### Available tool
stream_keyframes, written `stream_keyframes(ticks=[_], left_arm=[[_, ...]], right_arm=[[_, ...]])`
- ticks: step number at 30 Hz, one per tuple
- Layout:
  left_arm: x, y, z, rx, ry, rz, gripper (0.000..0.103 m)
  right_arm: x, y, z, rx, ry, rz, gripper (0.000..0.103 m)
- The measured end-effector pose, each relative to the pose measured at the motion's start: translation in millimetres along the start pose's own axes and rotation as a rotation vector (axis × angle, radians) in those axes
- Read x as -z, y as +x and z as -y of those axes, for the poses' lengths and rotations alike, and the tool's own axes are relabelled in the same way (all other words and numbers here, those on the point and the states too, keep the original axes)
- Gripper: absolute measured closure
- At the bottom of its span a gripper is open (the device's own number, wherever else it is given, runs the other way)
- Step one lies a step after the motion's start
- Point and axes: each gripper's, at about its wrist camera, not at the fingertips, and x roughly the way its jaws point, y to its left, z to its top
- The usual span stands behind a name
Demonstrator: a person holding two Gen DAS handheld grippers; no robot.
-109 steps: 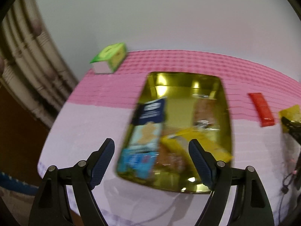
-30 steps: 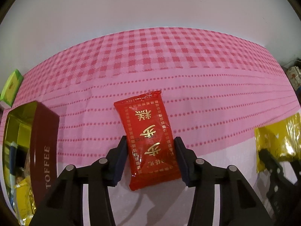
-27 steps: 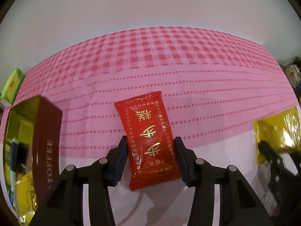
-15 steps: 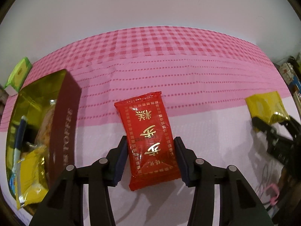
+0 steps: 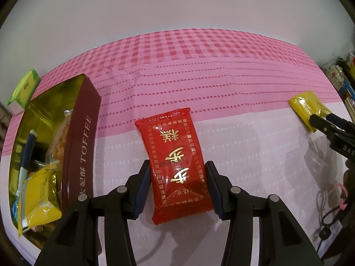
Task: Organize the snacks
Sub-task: 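Carry the red packet into the gold tin and open the left tool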
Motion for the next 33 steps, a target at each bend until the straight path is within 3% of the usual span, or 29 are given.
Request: stream_keyframes(ticks=[11,24,33], left_arm=[[-1.2,-6.4,0.2,-0.009,0.003,0.020,0.054],[1.2,-9.2,-5.7,0.001,-0.014,0.020,0.054],[1.7,-10.9,-14.0,0.013,-0.036,0.019,0.054]], right_arm=[[-13.9,22.1,10.6,0.002,0.089,-0.014,0.013],[-37.5,49.9,-19.8,0.230,0.244,-0.084,0.005],[-42.1,55.2,-20.3,0.297,0.330,-0.062,0.001]])
